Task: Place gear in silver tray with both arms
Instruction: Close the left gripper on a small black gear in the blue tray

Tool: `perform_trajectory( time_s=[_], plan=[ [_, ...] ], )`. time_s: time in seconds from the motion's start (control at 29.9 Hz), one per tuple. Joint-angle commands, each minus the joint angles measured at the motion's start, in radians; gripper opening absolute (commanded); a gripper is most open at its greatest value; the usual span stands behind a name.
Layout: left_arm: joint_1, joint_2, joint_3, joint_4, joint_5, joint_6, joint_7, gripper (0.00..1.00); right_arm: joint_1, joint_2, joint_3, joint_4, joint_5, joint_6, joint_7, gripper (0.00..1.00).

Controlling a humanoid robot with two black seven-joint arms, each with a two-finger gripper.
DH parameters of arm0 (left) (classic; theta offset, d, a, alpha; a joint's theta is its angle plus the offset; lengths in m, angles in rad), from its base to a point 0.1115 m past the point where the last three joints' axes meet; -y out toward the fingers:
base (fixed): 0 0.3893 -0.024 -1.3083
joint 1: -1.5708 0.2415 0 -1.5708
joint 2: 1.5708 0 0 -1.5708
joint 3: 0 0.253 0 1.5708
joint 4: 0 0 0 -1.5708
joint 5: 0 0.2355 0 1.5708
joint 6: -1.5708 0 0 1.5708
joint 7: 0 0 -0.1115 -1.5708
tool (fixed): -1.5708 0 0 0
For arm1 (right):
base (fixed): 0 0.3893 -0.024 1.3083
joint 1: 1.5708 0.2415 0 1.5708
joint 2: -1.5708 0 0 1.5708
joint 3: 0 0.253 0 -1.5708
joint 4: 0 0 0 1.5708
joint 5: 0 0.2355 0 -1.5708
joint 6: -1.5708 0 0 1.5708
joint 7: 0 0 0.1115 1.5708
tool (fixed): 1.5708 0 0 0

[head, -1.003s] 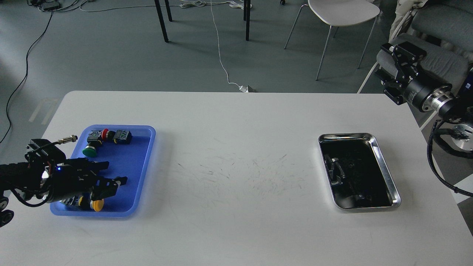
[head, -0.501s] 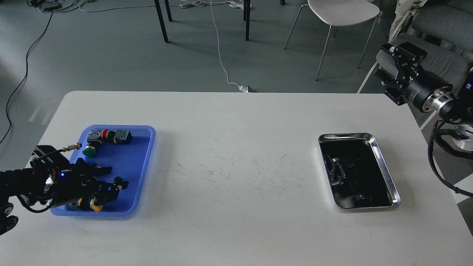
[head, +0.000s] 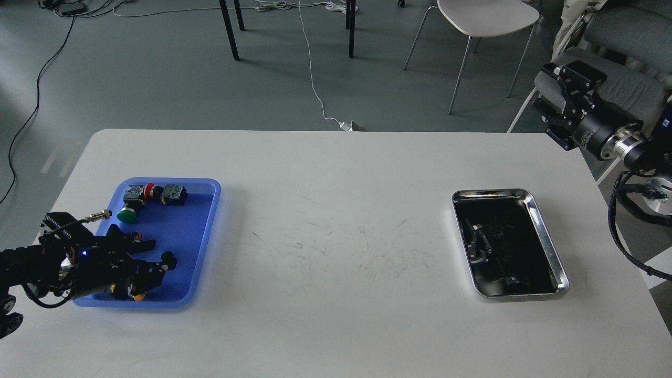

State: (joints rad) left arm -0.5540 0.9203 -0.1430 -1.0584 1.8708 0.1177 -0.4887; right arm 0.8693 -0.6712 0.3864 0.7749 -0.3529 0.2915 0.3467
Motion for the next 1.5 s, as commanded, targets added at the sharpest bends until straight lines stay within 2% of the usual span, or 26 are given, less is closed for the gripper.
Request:
perform_trajectory(
  time_s=[0.0, 0.47, 0.53, 1.47],
  plan=[
    [-0.001, -0.008, 0.0, 0.002, -0.001, 0.0, 0.0, 0.66, 0.0, -0.001, -0.001, 0.0, 0.0, 0.0, 0.0, 0.82],
    [0.0, -0.009, 0.002, 0.003, 0.001, 0.02, 0.0, 0.57, -0.013, 0.001, 0.0, -0.002, -0.001, 0.0, 0.0, 0.83],
    [0.0, -0.009, 0.0, 0.006, 0.001, 0.022, 0.0, 0.53, -0.013, 0.001, 0.0, -0.002, 0.0, 0.0, 0.0, 0.83],
    [0.019, -0.021, -0.001, -0.003, -0.012, 0.027, 0.0, 0.5, -0.015, 0.001, -0.003, -0.003, -0.001, 0.0, 0.0, 0.84]
  ],
)
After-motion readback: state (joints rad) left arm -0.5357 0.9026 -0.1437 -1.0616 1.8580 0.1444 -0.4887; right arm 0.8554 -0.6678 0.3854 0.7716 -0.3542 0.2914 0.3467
